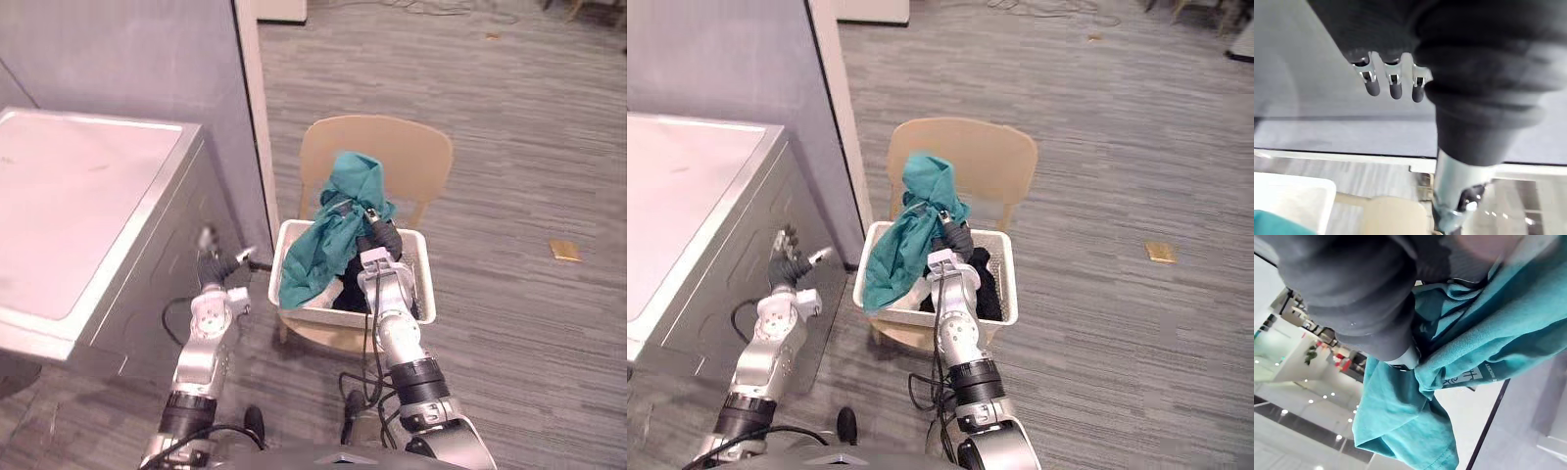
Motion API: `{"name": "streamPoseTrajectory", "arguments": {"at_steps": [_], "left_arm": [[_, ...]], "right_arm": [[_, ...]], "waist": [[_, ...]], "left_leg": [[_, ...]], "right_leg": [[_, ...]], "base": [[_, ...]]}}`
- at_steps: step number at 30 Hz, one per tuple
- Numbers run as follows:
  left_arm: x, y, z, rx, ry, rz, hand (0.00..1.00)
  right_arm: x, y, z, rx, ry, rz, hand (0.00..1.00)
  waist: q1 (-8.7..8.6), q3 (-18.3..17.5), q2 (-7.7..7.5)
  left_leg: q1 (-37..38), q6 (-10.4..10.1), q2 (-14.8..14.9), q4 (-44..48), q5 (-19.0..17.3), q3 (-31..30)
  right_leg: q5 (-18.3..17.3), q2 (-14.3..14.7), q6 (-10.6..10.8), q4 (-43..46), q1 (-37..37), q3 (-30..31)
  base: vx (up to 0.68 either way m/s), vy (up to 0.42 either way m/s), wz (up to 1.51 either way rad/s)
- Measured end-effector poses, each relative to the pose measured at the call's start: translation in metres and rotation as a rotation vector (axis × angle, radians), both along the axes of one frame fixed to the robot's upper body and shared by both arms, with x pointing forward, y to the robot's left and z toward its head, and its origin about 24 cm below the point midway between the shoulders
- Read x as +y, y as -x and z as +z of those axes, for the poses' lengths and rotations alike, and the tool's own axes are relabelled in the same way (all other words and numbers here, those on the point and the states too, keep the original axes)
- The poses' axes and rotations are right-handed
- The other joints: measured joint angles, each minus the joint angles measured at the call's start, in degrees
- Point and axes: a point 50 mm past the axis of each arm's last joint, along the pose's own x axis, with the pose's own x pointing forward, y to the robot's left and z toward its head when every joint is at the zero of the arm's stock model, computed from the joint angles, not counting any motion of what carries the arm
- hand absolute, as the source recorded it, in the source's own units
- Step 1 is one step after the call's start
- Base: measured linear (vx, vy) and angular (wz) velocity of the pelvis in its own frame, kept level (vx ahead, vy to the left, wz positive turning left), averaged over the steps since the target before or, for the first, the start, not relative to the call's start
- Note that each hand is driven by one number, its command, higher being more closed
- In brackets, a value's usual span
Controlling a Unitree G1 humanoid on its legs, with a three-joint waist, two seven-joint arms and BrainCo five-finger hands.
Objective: Pick up the laundry basket with both hands and put the clothes into the washing machine.
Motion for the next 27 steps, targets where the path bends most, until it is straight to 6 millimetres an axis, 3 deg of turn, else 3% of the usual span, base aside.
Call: {"name": "streamPoseTrajectory", "arguments": {"at_steps": [3, 5, 13, 18, 27], "left_arm": [[-0.009, -0.007, 0.022, -0.100, -0.006, -0.050, 0.00], [-0.014, -0.009, 0.025, -0.117, 0.005, -0.093, 0.00], [-0.039, -0.006, 0.023, -0.116, 0.054, -0.318, 0.00], [-0.055, -0.004, 0.014, -0.072, 0.031, -0.431, 0.00], [-0.094, -0.006, -0.018, 0.102, -0.126, -0.639, 0.00]], "right_arm": [[0.008, -0.002, 0.007, -0.026, 0.010, 0.033, 1.00], [0.009, -0.002, 0.007, -0.038, 0.013, 0.045, 1.00], [0.010, -0.002, 0.008, -0.045, 0.054, 0.081, 1.00], [0.008, 0.001, 0.012, -0.063, 0.049, 0.073, 1.00], [0.001, 0.005, 0.006, -0.048, 0.058, 0.057, 1.00]], "waist": [[-0.68, -1.17, 0.24], [-0.85, -1.87, 0.54], [-1.64, -3.59, 2.15], [-1.96, -4.95, 3.04], [-2.88, -5.50, 2.92]], "left_leg": [[1.32, 0.44, -0.30, 0.00, -0.53, 2.15], [1.86, 0.49, -0.48, 0.01, -0.82, 2.66], [3.33, 0.49, -0.89, -1.27, -1.48, 5.10], [3.59, -0.07, -0.77, -2.05, -0.75, 5.03], [4.17, -0.20, -0.60, -1.99, -1.05, 4.55]], "right_leg": [[1.73, 0.26, 0.32, -2.68, 1.33, 1.90], [2.53, 0.35, 0.40, -3.87, 1.97, 2.58], [5.12, 0.79, 0.47, -8.55, 3.99, 4.76], [5.52, 1.14, 0.40, -9.47, 4.27, 4.67], [6.20, 1.02, 0.33, -10.71, 5.72, 4.51]], "base": [[-0.03, 0.068, -0.35], [-0.03, 0.053, -0.28], [-0.04, 0.025, -0.16], [0.01, -0.003, 0.01], [0.01, -0.002, 0.01]]}}
